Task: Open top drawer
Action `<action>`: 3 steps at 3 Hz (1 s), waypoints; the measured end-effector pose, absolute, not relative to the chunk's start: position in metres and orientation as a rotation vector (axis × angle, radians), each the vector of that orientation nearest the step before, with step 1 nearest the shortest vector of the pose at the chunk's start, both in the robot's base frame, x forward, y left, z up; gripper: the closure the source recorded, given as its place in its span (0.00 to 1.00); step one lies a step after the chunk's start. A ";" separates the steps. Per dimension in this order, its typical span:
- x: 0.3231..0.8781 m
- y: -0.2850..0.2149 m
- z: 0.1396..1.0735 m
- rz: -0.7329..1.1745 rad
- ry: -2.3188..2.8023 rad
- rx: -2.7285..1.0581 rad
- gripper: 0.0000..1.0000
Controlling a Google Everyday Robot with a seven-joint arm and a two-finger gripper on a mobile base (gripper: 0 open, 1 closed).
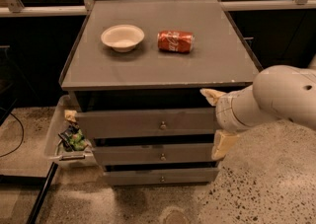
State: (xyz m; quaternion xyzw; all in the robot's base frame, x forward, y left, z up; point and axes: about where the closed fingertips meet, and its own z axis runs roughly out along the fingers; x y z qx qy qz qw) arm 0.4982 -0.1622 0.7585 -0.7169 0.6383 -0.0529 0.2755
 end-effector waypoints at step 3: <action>0.550 -0.192 0.699 -0.097 1.729 -1.909 0.00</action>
Offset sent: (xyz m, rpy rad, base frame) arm 0.0600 -0.0422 -0.0798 0.0346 0.0575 -0.0241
